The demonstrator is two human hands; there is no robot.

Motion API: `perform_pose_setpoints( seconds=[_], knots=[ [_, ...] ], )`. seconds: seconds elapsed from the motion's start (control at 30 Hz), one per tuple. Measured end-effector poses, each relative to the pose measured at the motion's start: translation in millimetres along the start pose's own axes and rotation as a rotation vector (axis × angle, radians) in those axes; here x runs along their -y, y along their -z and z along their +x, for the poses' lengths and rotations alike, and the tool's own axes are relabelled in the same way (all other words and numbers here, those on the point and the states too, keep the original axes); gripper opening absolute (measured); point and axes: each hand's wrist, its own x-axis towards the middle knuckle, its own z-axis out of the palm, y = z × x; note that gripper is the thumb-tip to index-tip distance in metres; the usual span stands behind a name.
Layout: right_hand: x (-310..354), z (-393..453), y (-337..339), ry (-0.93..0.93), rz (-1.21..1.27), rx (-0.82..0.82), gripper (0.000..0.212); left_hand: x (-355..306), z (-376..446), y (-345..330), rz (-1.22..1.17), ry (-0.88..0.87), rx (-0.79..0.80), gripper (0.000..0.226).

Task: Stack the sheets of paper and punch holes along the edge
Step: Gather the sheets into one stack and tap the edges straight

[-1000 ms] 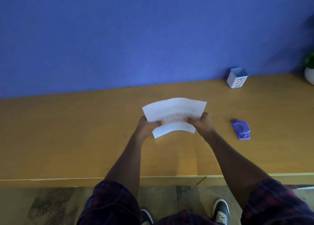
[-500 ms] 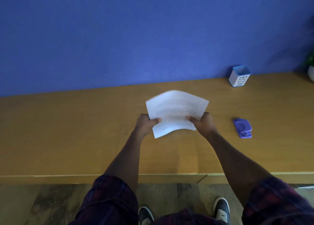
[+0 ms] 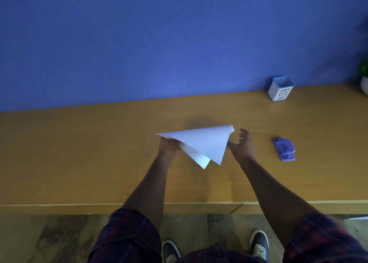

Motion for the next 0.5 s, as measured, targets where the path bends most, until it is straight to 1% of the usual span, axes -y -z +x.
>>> perform_pose_setpoints(
  seconds=[0.03,0.07,0.1,0.13,0.2,0.23,0.27,0.33,0.37,0.43,0.5],
  knots=[
    [2.3,-1.0,-2.1,-0.115,0.091,0.065,0.095,-1.1,-0.3,-2.6,-0.029,0.056,-0.024,0.018],
    [5.0,-2.9,-3.5,-0.183,0.186,0.133,0.101,-1.9,-1.4,-5.1,-0.066,0.097,-0.023,0.019],
    [7.7,-4.7,-4.3,-0.195,0.285,0.183,0.101,-1.1,-2.6,-7.6,-0.121,0.121,0.006,0.019],
    [9.9,-5.6,-5.0,-0.169,0.386,0.217,0.093,0.6,-4.5,-9.3,-0.187,0.138,0.054,0.017],
    [12.0,-5.0,-5.9,-0.077,0.589,0.284,0.061,4.6,-9.4,-11.8,-0.284,0.165,0.161,0.019],
    [13.7,-4.7,-6.0,-0.051,0.677,0.305,0.05,5.9,-11.0,-11.8,-0.292,0.179,0.204,0.023],
    [16.2,-3.9,-5.3,-0.047,0.741,0.303,0.042,6.9,-11.6,-11.3,-0.27,0.19,0.237,0.028],
    [19.7,0.3,-0.5,-0.036,0.796,0.267,0.034,4.5,-8.5,-5.9,-0.223,0.191,0.251,0.029],
    [20.5,3.4,2.7,-0.005,0.791,0.251,0.03,1.3,-5.0,0.0,-0.23,0.185,0.231,0.024],
    [21.3,9.2,10.8,0.074,0.743,0.231,0.024,-7.8,5.7,17.8,-0.307,0.16,0.171,0.017],
    [22.4,13.7,19.2,0.119,0.681,0.197,0.019,-18.8,15.4,38.5,-0.305,0.102,0.139,0.019]
  ],
)
